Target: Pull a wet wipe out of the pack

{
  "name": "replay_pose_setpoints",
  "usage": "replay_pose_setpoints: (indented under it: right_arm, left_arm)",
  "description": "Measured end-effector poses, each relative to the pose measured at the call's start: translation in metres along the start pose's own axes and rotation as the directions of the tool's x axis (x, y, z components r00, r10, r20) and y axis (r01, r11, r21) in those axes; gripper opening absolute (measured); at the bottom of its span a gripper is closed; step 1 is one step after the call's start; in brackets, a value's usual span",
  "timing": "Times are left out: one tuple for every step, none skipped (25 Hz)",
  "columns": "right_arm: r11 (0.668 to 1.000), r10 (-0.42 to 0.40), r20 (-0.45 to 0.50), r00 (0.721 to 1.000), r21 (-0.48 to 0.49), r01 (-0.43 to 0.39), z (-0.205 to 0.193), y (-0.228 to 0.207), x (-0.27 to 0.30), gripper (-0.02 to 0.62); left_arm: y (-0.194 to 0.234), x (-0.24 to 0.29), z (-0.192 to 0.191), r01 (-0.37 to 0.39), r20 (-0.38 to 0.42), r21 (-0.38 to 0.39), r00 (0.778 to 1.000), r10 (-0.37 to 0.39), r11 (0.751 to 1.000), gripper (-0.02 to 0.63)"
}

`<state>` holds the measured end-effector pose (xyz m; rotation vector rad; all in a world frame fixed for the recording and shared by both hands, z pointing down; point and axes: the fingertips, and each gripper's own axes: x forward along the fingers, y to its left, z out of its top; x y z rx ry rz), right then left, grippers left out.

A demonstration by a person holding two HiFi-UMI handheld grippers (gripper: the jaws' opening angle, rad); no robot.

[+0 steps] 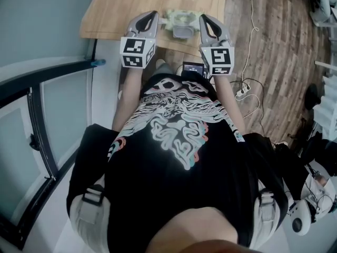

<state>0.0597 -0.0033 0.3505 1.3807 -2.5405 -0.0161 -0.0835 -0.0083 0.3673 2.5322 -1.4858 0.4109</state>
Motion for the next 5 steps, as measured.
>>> replay_pose_setpoints:
  right_arm:
    - [1.0, -0.003, 0.007, 1.0, -0.004, 0.003, 0.0018, 0.0004, -0.0006, 0.0]
    - [1.0, -0.007, 0.014, 1.0, -0.008, 0.007, 0.0037, 0.0005, -0.0015, -0.002]
    - [1.0, -0.011, 0.02, 1.0, -0.012, 0.011, 0.0051, 0.0004, -0.0023, -0.002]
    - [1.0, -0.015, 0.025, 1.0, -0.014, 0.016, 0.0061, 0.0002, -0.0031, -0.002]
    - [1.0, -0.019, 0.029, 0.999, -0.016, 0.02, 0.007, 0.0, -0.0039, -0.002]
  left_arm:
    - [0.0002, -0.0001, -0.0006, 0.0, 0.0, 0.0, 1.0, 0.0, 1.0, -0.011]
    - [0.0003, 0.0, -0.0012, 0.002, -0.001, -0.002, 1.0, -0.002, 1.0, -0.011]
    - [0.0002, 0.0001, -0.0018, 0.004, -0.002, -0.005, 1.0, -0.004, 1.0, -0.011]
    - [0.0, 0.0001, -0.0024, 0.005, -0.003, -0.007, 1.0, -0.005, 1.0, -0.011]
    - [-0.0002, 0.0001, -0.003, 0.006, -0.004, -0.009, 1.0, -0.006, 1.0, -0.011]
